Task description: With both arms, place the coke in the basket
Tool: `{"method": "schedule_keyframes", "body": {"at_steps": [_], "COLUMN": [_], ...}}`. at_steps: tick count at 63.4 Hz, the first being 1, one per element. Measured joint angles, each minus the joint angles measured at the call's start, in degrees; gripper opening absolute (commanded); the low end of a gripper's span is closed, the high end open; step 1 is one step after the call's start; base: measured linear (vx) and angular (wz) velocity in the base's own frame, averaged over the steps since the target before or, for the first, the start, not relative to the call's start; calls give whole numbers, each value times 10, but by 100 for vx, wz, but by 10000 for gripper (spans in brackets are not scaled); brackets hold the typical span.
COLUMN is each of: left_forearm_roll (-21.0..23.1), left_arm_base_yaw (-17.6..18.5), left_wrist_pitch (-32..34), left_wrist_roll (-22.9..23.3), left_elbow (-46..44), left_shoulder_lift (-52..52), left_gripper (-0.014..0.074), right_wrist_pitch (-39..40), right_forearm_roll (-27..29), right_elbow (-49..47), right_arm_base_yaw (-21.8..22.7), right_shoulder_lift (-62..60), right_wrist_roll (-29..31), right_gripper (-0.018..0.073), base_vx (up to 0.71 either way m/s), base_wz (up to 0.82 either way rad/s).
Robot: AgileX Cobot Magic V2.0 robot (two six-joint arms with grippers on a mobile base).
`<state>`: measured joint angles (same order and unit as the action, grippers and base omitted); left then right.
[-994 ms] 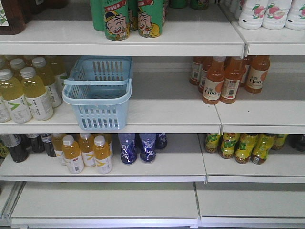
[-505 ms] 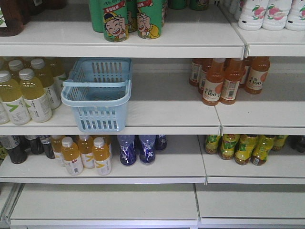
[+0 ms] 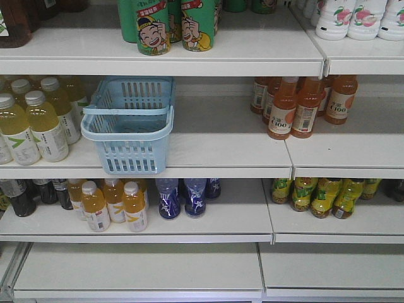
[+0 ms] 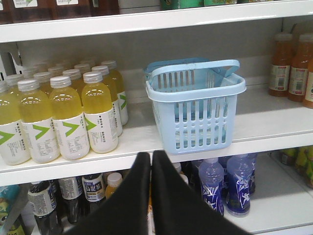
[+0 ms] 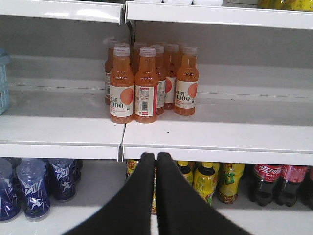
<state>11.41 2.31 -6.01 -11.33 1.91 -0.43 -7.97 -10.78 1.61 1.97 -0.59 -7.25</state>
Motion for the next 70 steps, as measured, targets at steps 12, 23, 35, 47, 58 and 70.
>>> {"method": "schedule_keyframes", "body": {"at_steps": [12, 23, 35, 47, 58, 70], "left_forearm_roll": [0, 0, 81, 204, 256, 470], "left_arm_base_yaw": [0, 0, 0, 0, 0, 0], "left_wrist_pitch": [0, 0, 0, 0, 12, 28], "left_wrist_roll": [0, 0, 75, 192, 225, 365], "left_elbow": [0, 0, 0, 0, 0, 0], "left_shoulder_lift": [0, 0, 0, 0, 0, 0], "left_gripper": [-6, -6, -6, -6, -6, -6], "right_wrist_pitch": [0, 0, 0, 0, 0, 0], "right_forearm_roll": [0, 0, 0, 0, 0, 0], "right_elbow": [0, 0, 0, 0, 0, 0], "right_arm_base_yaw": [0, 0, 0, 0, 0, 0], "right_shoulder_lift": [0, 0, 0, 0, 0, 0], "right_wrist_roll": [0, 0, 0, 0, 0, 0], "right_gripper": [-2, -2, -2, -2, -2, -2], "base_vx": [0, 0, 0, 0, 0, 0], "base_wz": [0, 0, 0, 0, 0, 0]}}
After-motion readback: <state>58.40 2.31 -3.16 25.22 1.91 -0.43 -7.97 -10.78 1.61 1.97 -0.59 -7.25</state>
